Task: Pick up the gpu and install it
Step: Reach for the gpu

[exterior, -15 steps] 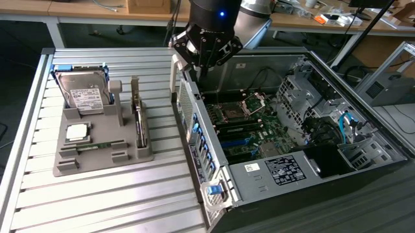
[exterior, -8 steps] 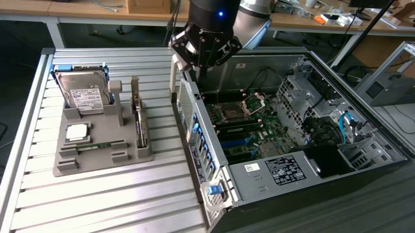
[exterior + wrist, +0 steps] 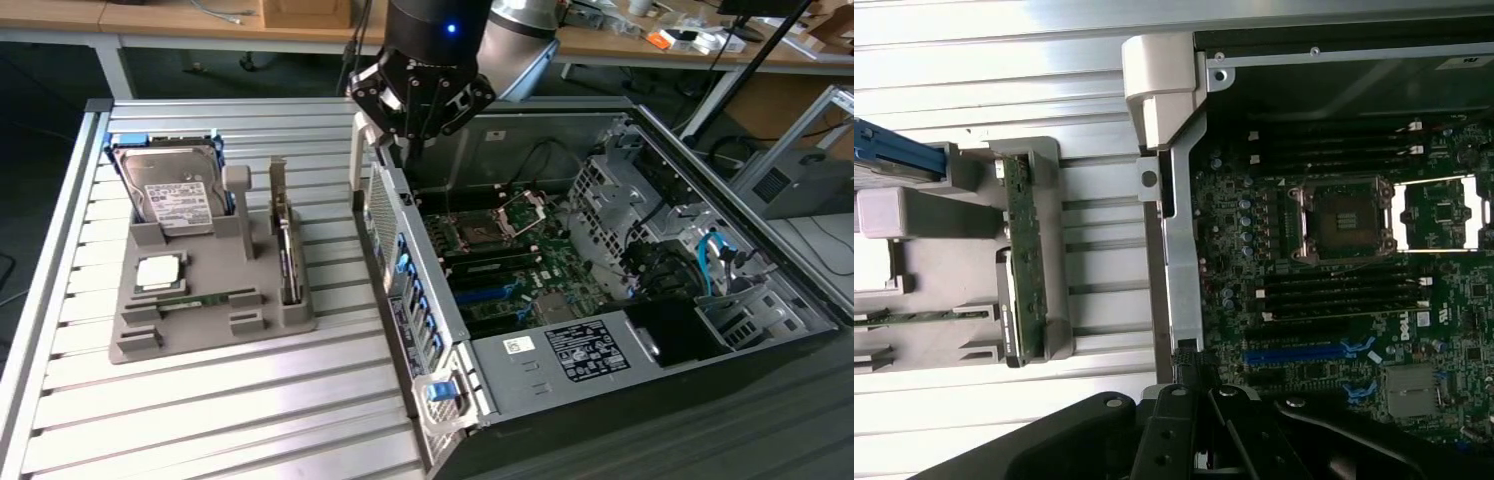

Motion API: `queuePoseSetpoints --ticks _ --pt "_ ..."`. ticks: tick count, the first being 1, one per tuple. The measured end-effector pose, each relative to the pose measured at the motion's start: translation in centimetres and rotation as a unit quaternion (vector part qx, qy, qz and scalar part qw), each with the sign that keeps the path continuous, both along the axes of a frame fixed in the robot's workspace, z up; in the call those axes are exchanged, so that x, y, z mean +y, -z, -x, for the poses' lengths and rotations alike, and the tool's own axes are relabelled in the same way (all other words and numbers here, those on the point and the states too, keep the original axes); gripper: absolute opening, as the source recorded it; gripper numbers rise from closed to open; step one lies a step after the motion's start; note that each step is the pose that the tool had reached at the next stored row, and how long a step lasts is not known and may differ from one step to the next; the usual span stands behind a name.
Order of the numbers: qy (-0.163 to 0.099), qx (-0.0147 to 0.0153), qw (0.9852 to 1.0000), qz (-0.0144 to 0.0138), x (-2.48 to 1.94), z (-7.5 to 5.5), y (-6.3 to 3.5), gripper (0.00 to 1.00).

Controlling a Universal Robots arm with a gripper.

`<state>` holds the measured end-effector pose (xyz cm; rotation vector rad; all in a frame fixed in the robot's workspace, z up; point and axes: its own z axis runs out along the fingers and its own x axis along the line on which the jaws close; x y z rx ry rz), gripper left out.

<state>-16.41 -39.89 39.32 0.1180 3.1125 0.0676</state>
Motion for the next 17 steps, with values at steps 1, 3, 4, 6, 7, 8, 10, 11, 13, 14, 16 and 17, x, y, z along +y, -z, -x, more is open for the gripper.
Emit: queuePoseSetpoints --ticks 1,3,4,6,7,8,10,11,13,14,16,17 --pt "0.0 0.0 1.0 0.0 0.0 0.02 0.0 0.11" --pt "0.0 0.0 1.0 0.0 0.0 0.09 0.0 0.11" --pt "0.0 0.0 1.0 0.0 0.0 0.11 0.0 0.11" --pt "0.0 0.0 1.0 0.0 0.0 0.18 0.0 0.11" --pt "0.0 0.0 1.0 0.0 0.0 0.2 0.0 0.11" --pt "0.0 0.0 1.0 0.0 0.0 0.24 0.0 0.11" --pt "0.0 0.0 1.0 0.0 0.0 0.28 0.0 0.11" --pt "0.0 0.0 1.0 0.0 0.0 0.3 0.0 0.11" --pt "0.0 0.0 1.0 0.0 0.0 0.34 0.0 0.11" --pt "0.0 0.0 1.0 0.0 0.0 0.36 0.0 0.11" --pt "0.0 0.0 1.0 0.0 0.0 0.39 0.0 0.11" --pt "0.0 0.0 1.0 0.0 0.0 0.41 0.0 0.11"
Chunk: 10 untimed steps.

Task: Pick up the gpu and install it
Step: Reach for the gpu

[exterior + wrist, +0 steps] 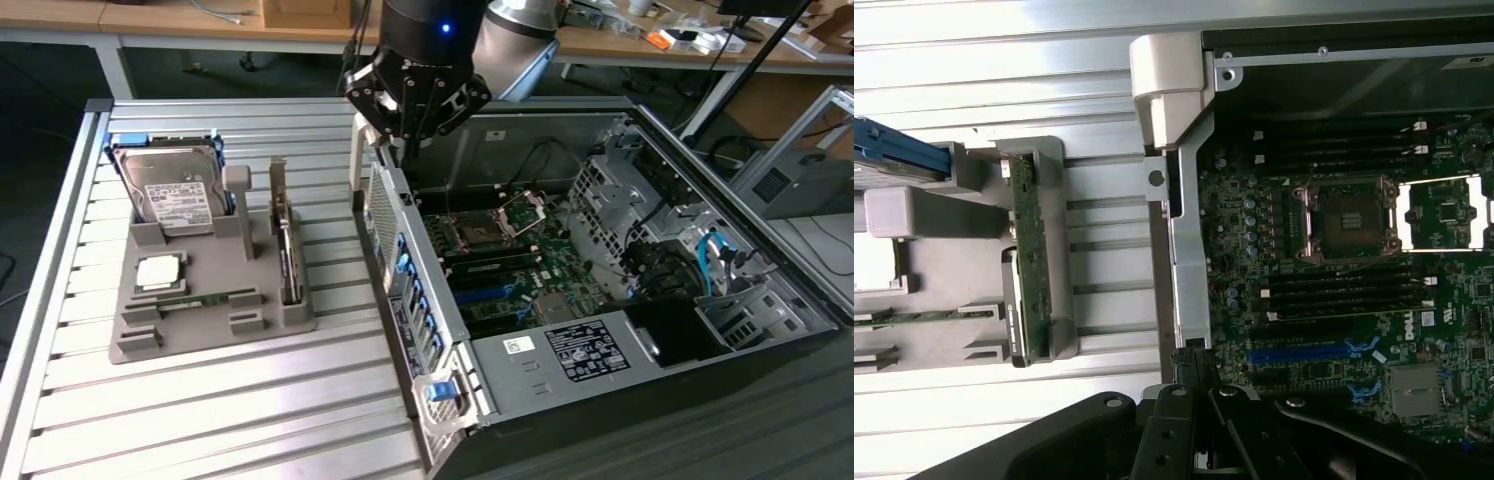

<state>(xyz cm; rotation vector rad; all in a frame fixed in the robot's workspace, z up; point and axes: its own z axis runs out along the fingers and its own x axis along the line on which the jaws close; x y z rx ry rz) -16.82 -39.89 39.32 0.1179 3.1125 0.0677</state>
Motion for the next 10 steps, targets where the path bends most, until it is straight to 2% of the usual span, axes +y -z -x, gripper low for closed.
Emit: queuePoseSetpoints --ticks 10 --pt "0.0 0.0 1.0 0.0 0.0 0.22 0.0 0.11"
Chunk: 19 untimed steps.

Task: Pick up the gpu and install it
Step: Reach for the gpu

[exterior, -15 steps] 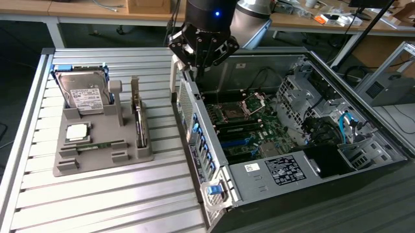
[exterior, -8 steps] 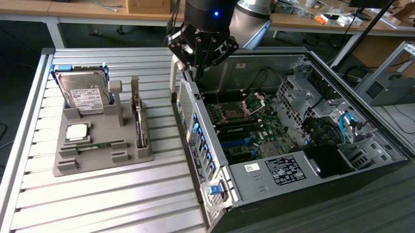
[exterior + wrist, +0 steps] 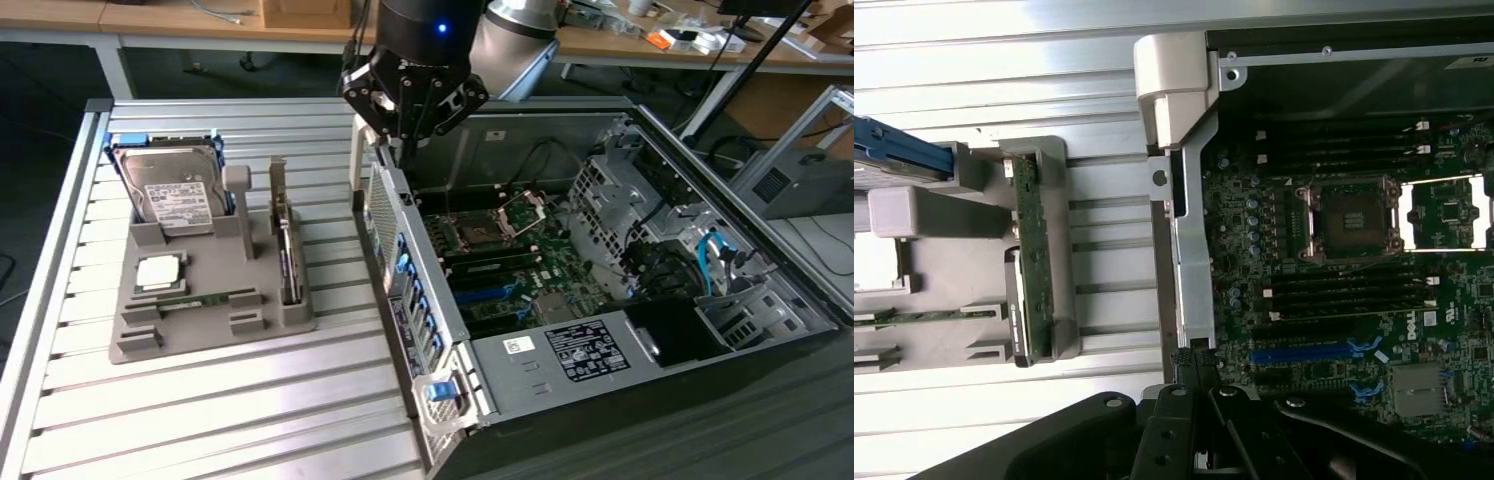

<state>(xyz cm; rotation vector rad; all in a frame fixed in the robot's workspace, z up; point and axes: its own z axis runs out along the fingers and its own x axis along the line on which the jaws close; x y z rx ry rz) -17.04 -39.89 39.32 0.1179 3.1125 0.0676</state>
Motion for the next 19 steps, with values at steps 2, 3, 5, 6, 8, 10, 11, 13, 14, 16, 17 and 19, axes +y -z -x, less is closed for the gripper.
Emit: queuePoseSetpoints --ticks 2,3,5,6,8,10,11,13,14,16,17,19 --pt "0.0 0.0 1.0 0.0 0.0 0.04 0.0 0.11" --pt "0.0 0.0 1.0 0.0 0.0 0.06 0.0 0.11" --pt "0.0 0.0 1.0 0.0 0.0 0.11 0.0 0.11" --pt "0.0 0.0 1.0 0.0 0.0 0.13 0.0 0.11" --pt "0.0 0.0 1.0 0.0 0.0 0.18 0.0 0.11" --pt "0.0 0.0 1.0 0.0 0.0 0.25 0.0 0.11" --pt "0.0 0.0 1.0 0.0 0.0 0.29 0.0 0.11" --pt "0.0 0.0 1.0 0.0 0.0 0.33 0.0 0.11" --pt "0.0 0.0 1.0 0.0 0.0 0.37 0.0 0.11" --pt "0.0 0.0 1.0 0.0 0.0 0.41 0.0 0.11" --pt "0.0 0.0 1.0 0.0 0.0 0.45 0.0 0.11" --pt "0.0 0.0 1.0 0.0 0.0 0.49 0.0 0.11"
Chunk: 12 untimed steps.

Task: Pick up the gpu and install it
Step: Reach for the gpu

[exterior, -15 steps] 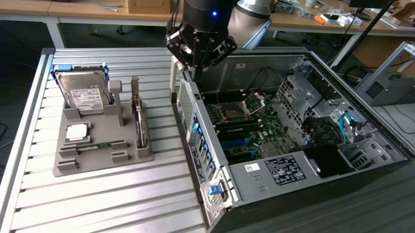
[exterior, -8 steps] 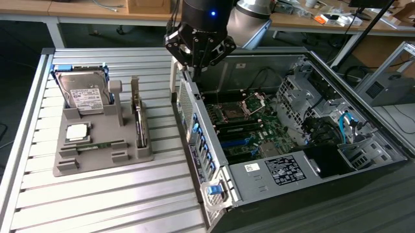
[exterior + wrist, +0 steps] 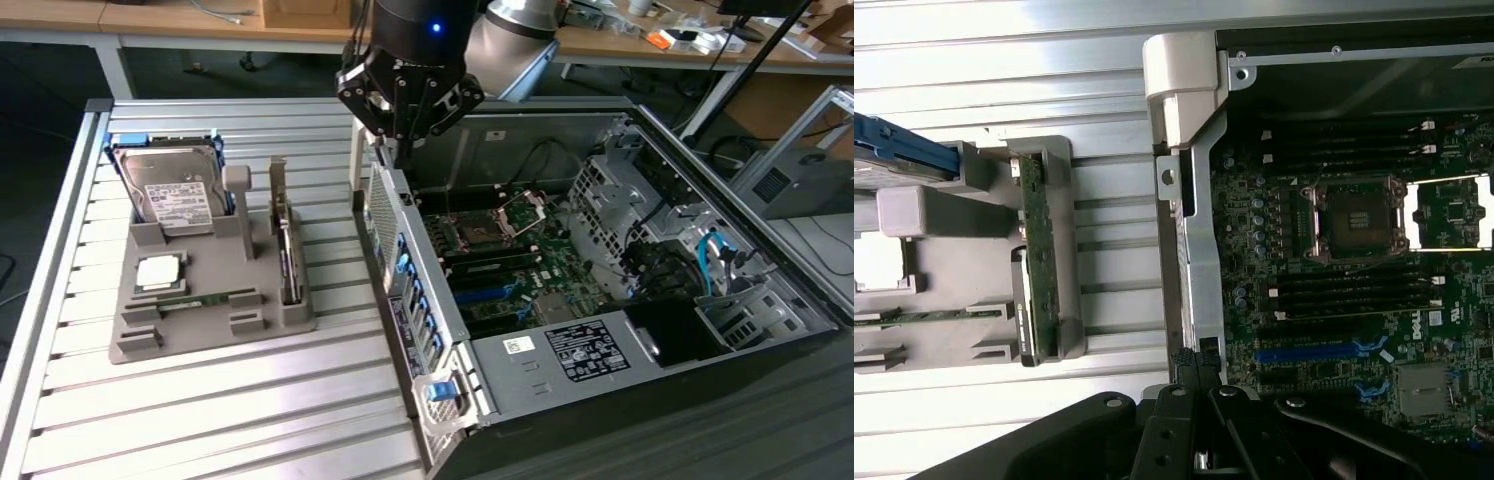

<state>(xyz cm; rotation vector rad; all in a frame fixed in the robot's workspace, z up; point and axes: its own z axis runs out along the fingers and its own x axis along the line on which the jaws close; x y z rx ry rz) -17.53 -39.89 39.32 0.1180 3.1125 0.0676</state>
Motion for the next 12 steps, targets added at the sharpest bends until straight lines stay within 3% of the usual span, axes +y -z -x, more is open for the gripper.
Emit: queuePoseSetpoints --ticks 12 --pt "0.0 0.0 1.0 0.0 0.0 0.41 0.0 0.11"
